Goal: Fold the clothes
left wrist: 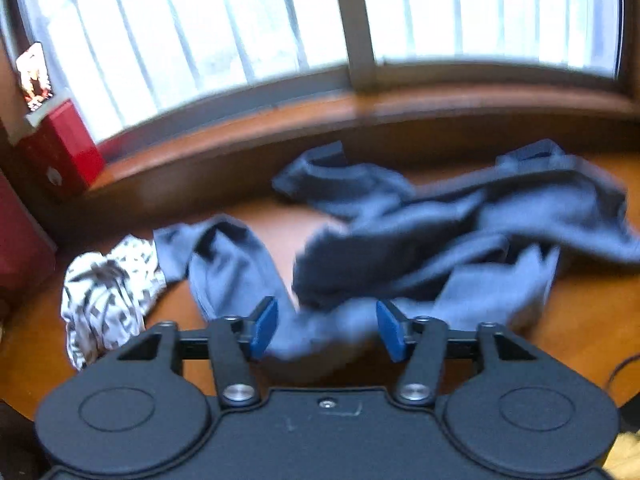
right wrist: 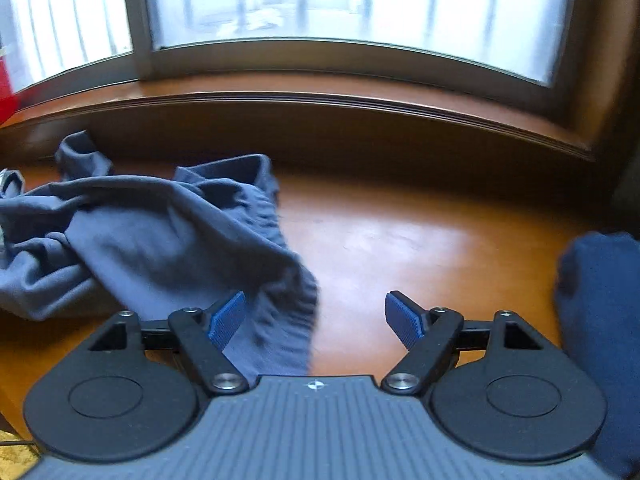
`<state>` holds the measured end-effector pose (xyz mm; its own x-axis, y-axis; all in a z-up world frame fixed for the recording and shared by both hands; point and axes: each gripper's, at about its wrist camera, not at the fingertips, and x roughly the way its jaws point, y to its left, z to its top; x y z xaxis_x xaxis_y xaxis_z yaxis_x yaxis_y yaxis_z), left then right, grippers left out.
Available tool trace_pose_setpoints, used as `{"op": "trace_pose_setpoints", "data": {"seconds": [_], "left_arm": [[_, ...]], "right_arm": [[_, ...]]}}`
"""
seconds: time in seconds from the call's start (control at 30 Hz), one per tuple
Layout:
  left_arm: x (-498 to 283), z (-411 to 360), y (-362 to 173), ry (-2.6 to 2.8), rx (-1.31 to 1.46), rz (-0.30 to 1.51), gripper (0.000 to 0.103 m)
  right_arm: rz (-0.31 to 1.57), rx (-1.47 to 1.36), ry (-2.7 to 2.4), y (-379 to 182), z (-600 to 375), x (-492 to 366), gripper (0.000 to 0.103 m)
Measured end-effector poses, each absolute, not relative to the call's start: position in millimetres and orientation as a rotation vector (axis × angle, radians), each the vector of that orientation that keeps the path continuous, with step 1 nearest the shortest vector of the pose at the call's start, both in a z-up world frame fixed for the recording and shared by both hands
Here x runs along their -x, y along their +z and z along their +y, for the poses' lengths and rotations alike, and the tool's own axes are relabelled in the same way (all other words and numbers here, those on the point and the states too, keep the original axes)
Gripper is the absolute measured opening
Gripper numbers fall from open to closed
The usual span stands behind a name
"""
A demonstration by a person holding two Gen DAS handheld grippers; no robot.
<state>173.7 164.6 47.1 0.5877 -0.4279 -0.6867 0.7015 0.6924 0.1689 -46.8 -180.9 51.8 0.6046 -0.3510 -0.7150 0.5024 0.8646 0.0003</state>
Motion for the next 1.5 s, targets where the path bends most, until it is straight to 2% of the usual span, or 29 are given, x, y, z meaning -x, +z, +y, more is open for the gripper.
{"op": "trace_pose_setpoints", "data": {"seconds": [0.13,0.27,0.53,0.57,0.6,0.63,0.67,0.7,0.73,0.8,0.9,1.0,1.1,1.17,1.23,1.27,1.3,1.33,1.37,1.5], "left_arm": [[-171.0,156.9,62.3,-0.715,-0.482,0.576,0.072],[-188.7,122.2,28.3,-0.735,-0.611,0.571,0.073],[-263.1,70.2,-42.7,-0.82,-0.63,0.712,0.071],[-270.4,64.9,-49.3,-0.823,-0.635,0.712,0.067],[-275.5,60.3,-52.3,-0.83,-0.634,0.714,0.049],[-281.8,55.3,-52.8,-0.842,-0.621,0.726,0.039],[-288.3,50.2,-50.9,-0.852,-0.604,0.731,0.035],[-295.4,45.4,-42.6,-0.857,-0.577,0.719,0.022],[-302.6,40.6,-34.4,-0.862,-0.55,0.706,0.019],[-315.6,33.6,-8.2,-0.862,-0.498,0.651,0.018],[-313.4,40.0,64.6,-0.87,-0.393,0.459,0.018],[-280.9,64.0,127.2,-0.913,-0.324,0.27,0.019],[-235.9,91.3,154.7,-1.014,-0.285,0.223,0.024],[-203.4,101.4,145.9,-1.101,-0.3,0.293,0.029],[-173.4,104.1,115.4,-1.21,-0.337,0.446,0.038],[-159.5,104.1,96.6,-1.258,-0.361,0.533,0.043],[-149.0,102.8,75.7,-1.283,-0.392,0.614,0.052],[-138.8,101.3,53.7,-1.295,-0.428,0.696,0.054],[-130.8,99.7,31.0,-1.273,-0.47,0.772,0.053],[-133.2,109.5,-8.4,-1.117,-0.493,0.906,0.053]], "right_arm": [[0.812,-0.205,-0.458,34.9,-183.7,12.2,0.08],[0.828,-0.22,-0.432,33.8,-187.1,-3.0,0.08],[0.905,-0.244,-0.42,29.6,-186.0,-24.0,0.08],[0.915,-0.238,-0.428,27.5,-185.3,-26.0,0.074],[0.926,-0.231,-0.436,25.3,-184.7,-28.0,0.065],[0.931,-0.214,-0.448,24.0,-183.3,-31.6,0.026],[0.92,-0.236,-0.459,27.1,-185.6,-33.8,0.012],[0.908,-0.258,-0.47,30.2,-187.9,-35.9,0.012],[0.869,-0.231,-0.492,41.1,-189.6,-40.0,0.01],[0.779,-0.148,-0.538,70.2,-191.9,-48.7,0.01],[0.541,-0.055,-0.611,152.8,-194.8,-46.4,0.009],[0.354,0.042,-0.656,229.1,-186.5,-17.1,0.009],[0.279,0.157,-0.71,271.4,-173.5,22.0,0.009],[0.311,0.19,-0.754,272.3,-170.9,51.1,0.01],[0.423,0.167,-0.804,245.4,-178.8,75.3,0.01],[0.478,0.155,-0.829,231.9,-182.7,87.4,0.013],[0.58,0.138,-0.856,207.0,-190.4,96.7,0.017],[0.695,0.116,-0.892,177.2,-200.0,105.4,0.036],[0.833,0.087,-0.939,141.2,-210.8,114.4,0.048],[0.828,0.1,-0.853,132.1,-180.7,104.5,0.047]]}}
